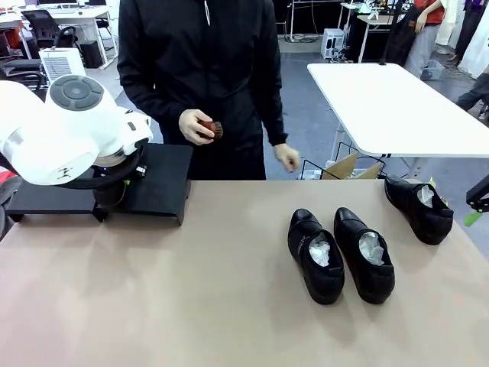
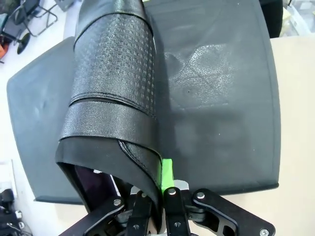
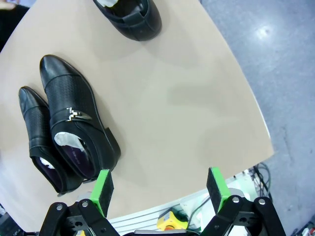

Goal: Organize the shoes by placing them on the stand.
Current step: Place the Shoe from the middle of the table onto the Shoes Stand.

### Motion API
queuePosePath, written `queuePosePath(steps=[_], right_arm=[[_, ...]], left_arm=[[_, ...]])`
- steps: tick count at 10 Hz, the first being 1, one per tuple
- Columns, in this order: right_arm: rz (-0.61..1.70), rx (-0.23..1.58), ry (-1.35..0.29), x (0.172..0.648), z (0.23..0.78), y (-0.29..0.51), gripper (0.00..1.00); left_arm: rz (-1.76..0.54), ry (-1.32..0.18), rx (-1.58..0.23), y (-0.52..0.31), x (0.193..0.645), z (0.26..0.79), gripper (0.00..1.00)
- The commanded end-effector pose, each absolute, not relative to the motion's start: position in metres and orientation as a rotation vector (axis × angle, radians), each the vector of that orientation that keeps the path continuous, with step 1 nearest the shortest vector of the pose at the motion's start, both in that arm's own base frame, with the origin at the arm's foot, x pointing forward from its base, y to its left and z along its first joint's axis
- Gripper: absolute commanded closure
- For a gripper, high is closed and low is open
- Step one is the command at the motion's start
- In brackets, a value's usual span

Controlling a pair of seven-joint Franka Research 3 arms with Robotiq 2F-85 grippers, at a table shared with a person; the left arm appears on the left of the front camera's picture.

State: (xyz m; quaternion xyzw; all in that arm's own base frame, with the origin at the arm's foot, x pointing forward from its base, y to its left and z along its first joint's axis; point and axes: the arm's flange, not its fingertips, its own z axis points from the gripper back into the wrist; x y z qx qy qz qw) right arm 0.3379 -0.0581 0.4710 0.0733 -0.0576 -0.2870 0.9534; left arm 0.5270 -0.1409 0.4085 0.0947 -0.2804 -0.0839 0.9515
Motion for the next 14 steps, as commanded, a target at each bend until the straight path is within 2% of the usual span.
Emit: queuePosePath(steps=[1,6,14], right_arm=[[-0.571,0.149,-0.122,0.338,0.471,-0.059,0.00],[-0.571,0.149,-0.122,0.338,0.471,-0.059,0.00],[-0.571,0.149,-0.122,0.338,0.471,-0.059,0.00]], left_arm=[[-0.164,-0.605,0.189,-0.141,0.536,0.402,1.00],[-0.199,-0.544,0.194,-0.139,0.526,0.424,1.00],[-0.183,-0.605,0.196,-0.139,0.547,0.419,1.00]])
